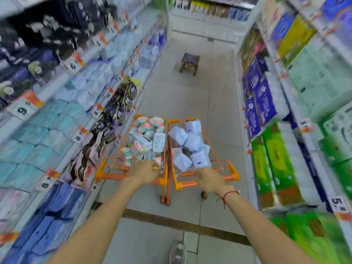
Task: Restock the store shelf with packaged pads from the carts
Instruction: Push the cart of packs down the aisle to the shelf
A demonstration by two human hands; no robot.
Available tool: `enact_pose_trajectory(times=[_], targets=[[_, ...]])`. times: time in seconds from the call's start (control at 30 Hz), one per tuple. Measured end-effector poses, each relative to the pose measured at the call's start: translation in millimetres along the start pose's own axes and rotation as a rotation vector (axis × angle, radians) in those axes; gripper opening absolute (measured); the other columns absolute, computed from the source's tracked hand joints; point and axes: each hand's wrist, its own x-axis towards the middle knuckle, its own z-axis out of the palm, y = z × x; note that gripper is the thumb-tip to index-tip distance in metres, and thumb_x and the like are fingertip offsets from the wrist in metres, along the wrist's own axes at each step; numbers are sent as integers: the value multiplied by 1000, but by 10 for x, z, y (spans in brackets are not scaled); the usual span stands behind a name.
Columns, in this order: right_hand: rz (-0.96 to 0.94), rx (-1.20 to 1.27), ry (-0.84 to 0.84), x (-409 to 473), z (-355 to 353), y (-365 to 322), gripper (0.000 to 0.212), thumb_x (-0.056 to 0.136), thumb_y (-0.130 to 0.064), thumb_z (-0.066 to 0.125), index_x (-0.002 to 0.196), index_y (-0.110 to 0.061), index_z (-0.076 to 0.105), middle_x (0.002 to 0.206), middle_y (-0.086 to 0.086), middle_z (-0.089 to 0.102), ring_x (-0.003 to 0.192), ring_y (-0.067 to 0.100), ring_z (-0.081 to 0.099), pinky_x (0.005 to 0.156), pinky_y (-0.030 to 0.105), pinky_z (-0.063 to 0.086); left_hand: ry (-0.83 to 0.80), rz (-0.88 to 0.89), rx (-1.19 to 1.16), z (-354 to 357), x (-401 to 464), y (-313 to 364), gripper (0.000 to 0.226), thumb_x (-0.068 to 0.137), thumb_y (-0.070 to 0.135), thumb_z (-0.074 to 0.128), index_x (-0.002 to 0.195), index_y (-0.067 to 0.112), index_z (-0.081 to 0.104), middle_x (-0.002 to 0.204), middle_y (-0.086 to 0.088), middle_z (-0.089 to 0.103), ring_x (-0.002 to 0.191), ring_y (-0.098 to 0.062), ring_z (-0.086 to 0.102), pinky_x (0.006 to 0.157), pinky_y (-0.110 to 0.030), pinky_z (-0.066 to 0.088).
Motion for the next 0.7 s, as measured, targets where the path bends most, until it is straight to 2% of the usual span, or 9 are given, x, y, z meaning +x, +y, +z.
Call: enact_pose_trajectory(times=[0.1,0.2,0.23,0.3,0.37,0.43,0.5,0.6,0.7], targets=[[-41,-178,26,378,473,219,43,89,-38,54,131,-26,51,136,5,52,127,28,45,99,37,37,-12,-86,191,322,278,-243,48,95,44,42,141,27,43,145,-3,42,138,-27,29,114,-45,23],[-38,-341,-43,618,846,386,57,85,-66,43,128,-31,51,132,1,49,129,23,38,108,43,23,-49,-164,248,625,487,-483,58,95,59,29,145,31,33,156,-2,23,146,-24,9,116,-53,2],[-47,-369,-53,717,923,451,63,81,-73,36,126,-32,51,130,0,49,128,22,38,110,45,19,-65,-188,266,709,573,-572,61,93,64,26,144,32,35,156,-2,23,146,-23,9,115,-53,-2],[-65,-407,-78,861,986,534,86,66,-85,15,121,-32,54,123,-1,53,124,21,42,111,47,15,-104,-200,303,849,688,-688,66,90,70,20,135,31,48,148,-2,36,143,-22,19,115,-53,-6],[-70,-396,-108,999,1042,651,108,44,-96,-2,108,-33,58,110,-4,59,111,18,50,105,41,20,-91,-198,312,1009,725,-777,75,85,75,13,125,27,56,137,-1,47,135,-22,31,115,-52,-6],[-37,-333,-119,1127,1102,774,105,30,-101,-10,79,-33,54,87,-8,60,87,14,52,87,33,24,20,-195,274,1158,715,-842,99,70,84,-5,119,27,59,126,3,52,126,-20,39,115,-47,1],[-27,-293,-87,1268,1103,823,93,28,-102,-6,62,-29,41,74,-11,58,75,12,48,77,31,23,124,-176,237,1189,774,-897,120,53,89,-23,112,28,62,116,6,54,117,-18,43,111,-42,6],[-19,-270,-99,1373,1069,865,86,31,-103,5,58,-28,38,70,-12,56,72,11,47,75,31,23,140,-173,164,1172,847,-925,116,53,93,-15,100,25,67,106,6,57,108,-19,47,109,-41,10],[-50,-256,-52,1521,984,845,75,47,-98,21,58,-27,41,67,-11,54,72,12,47,76,32,25,165,-158,170,1138,1022,-954,103,57,93,-1,95,27,67,99,9,54,105,-18,46,107,-39,11]])
